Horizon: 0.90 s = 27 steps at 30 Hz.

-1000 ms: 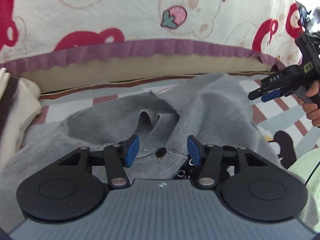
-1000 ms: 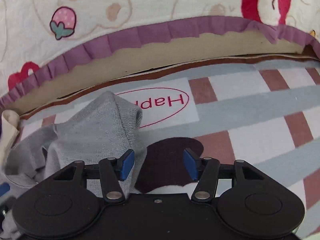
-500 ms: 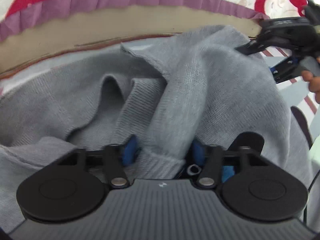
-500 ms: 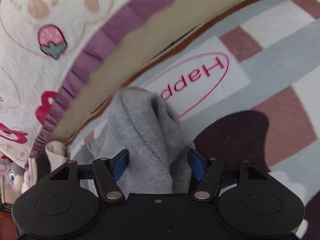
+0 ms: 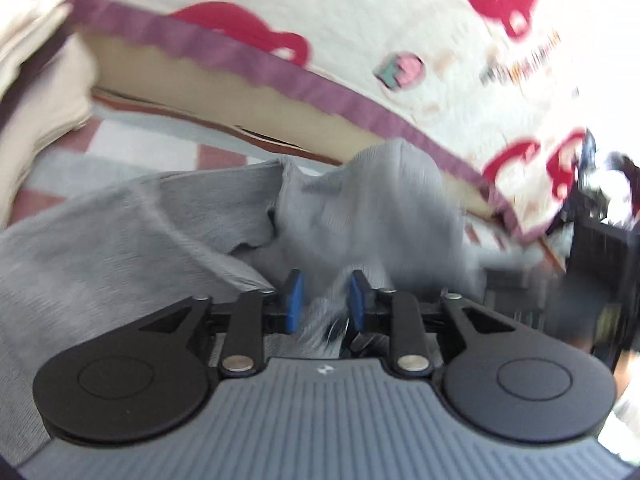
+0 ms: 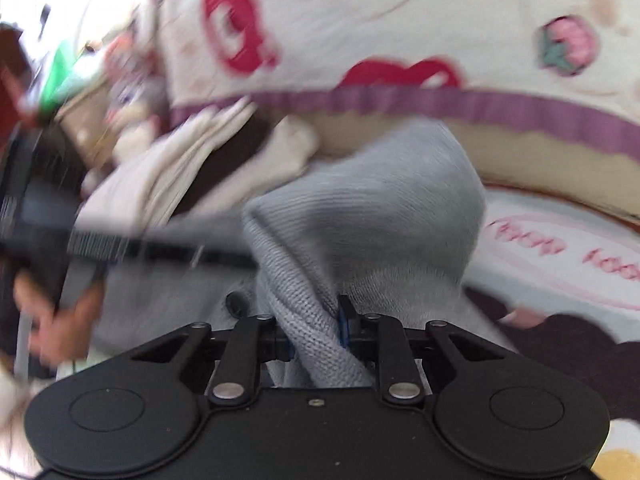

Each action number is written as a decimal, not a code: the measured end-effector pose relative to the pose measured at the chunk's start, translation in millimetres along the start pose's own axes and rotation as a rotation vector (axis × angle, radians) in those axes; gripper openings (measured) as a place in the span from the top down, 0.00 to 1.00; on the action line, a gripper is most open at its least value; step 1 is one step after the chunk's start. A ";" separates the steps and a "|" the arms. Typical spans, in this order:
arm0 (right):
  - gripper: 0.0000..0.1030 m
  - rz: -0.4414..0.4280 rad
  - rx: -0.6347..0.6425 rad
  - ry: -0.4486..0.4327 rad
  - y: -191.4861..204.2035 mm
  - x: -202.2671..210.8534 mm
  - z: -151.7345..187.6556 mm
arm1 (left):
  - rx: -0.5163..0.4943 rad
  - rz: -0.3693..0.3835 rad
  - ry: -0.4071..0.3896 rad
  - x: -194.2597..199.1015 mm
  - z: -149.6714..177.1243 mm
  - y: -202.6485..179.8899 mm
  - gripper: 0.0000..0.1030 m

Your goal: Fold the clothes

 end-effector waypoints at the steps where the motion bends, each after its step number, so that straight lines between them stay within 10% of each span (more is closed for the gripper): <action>1: 0.77 -0.024 0.011 0.033 11.4 -10.3 9.1 | 0.023 0.005 0.000 0.9 -1.5 6.4 0.69; 15: 0.77 0.036 -0.087 0.120 26.5 -21.1 16.2 | 0.031 0.155 0.108 9.6 5.5 3.7 0.36; 19: 0.76 -0.026 0.030 0.198 47.8 -21.7 21.2 | -0.091 -0.141 0.174 -22.7 17.1 -0.3 0.19; 20: 0.75 -0.020 0.048 0.223 53.7 -24.3 20.0 | -0.126 -0.184 0.185 -27.7 20.2 3.1 0.23; 23: 0.70 -0.020 0.067 0.252 66.0 -30.9 10.3 | -0.074 -0.128 0.183 -18.0 13.0 13.7 0.80; 27: 0.63 -0.094 -0.086 0.146 37.3 -1.6 2.7 | -0.235 -0.313 -0.049 2.6 6.2 -9.6 0.90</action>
Point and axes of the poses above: each gripper's, at about its wrist camera, not at the fingertips, and x roughly against the way its jaws point, y to its left, z to its underside, the point moved 1 cm from there along -x, roughly the way its jaws point, and after that the axes turned 12 degrees about x, right-handed, at the moved point
